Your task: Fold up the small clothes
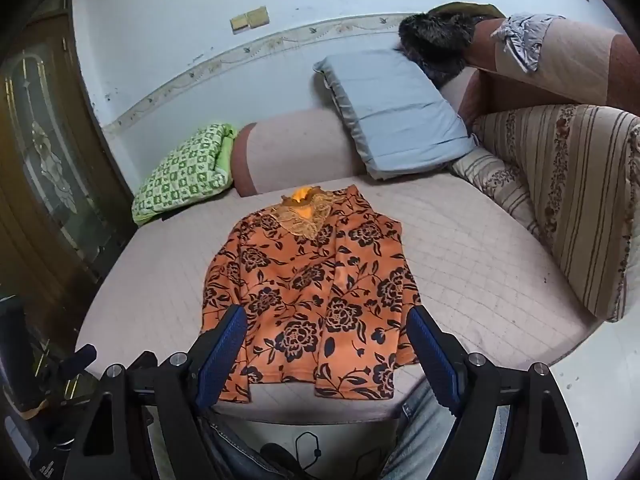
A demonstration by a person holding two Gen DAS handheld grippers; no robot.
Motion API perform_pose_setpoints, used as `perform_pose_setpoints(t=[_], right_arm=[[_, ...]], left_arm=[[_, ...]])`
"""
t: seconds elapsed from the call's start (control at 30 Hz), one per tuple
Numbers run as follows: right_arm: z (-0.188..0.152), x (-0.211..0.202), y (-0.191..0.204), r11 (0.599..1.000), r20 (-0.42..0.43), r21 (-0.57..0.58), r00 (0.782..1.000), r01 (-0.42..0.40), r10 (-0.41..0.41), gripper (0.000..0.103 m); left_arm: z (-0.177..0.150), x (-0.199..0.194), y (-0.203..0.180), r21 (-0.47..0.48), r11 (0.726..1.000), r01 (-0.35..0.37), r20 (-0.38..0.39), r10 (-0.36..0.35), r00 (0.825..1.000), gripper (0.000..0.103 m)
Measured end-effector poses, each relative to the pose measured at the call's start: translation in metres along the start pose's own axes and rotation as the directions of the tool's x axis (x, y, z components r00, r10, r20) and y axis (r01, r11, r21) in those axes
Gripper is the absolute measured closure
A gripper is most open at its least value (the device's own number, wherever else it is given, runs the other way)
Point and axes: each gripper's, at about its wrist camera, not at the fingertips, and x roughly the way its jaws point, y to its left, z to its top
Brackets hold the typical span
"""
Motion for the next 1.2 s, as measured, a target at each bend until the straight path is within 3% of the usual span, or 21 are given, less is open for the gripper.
perform_pose_setpoints(t=[1.2], right_arm=[[-0.001, 0.018, 0.002, 0.998, -0.058, -0.032, 0.997, 0.046, -0.047, 0.022]], left_arm=[[-0.002, 0.017, -0.004, 0.012, 1.0, -0.009, -0.043, 0.01, 0.999, 0.001]])
